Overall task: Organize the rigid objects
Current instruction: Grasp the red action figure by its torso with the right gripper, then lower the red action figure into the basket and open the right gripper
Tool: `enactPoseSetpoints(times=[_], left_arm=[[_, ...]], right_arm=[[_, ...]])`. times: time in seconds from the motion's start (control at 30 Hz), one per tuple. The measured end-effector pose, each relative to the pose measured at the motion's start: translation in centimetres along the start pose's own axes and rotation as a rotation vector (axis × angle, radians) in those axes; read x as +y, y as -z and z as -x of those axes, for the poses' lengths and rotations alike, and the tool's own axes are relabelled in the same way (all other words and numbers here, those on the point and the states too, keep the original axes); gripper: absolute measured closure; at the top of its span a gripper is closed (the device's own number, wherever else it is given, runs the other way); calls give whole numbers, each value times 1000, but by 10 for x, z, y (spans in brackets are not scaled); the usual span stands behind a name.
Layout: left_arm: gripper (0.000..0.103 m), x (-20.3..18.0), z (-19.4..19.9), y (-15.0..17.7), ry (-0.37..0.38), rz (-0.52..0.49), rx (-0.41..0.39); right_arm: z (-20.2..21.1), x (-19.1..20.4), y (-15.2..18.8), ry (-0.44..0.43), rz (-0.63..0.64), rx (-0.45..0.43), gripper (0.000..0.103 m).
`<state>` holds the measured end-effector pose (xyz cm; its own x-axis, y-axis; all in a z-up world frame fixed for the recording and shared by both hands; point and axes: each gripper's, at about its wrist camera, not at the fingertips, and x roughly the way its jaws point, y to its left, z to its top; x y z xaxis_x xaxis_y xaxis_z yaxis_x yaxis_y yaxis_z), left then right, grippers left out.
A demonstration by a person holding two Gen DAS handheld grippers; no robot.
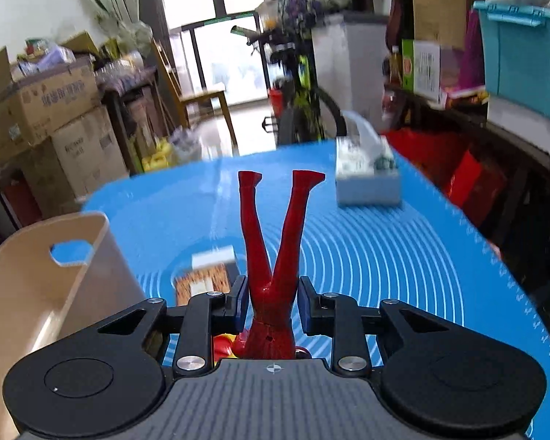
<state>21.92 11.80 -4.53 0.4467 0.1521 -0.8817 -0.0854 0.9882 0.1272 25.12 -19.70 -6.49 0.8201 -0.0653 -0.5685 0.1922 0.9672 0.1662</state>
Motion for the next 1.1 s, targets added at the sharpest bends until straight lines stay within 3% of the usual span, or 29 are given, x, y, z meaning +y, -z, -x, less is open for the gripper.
enactPoseSetpoints(times=[0.23, 0.53, 0.8, 1.1], left_arm=[[88, 0, 0, 0, 0, 0, 0], [88, 0, 0, 0, -1, 0, 0], [88, 0, 0, 0, -3, -3, 1], [88, -2, 1, 0, -4, -5, 0]], right_arm=[[29, 6, -19, -45, -8, -126, 67], [60, 36, -37, -187, -8, -179, 67], [70, 91, -31, -350, 84, -131, 67], [55, 132, -8, -406, 172, -32, 67]])
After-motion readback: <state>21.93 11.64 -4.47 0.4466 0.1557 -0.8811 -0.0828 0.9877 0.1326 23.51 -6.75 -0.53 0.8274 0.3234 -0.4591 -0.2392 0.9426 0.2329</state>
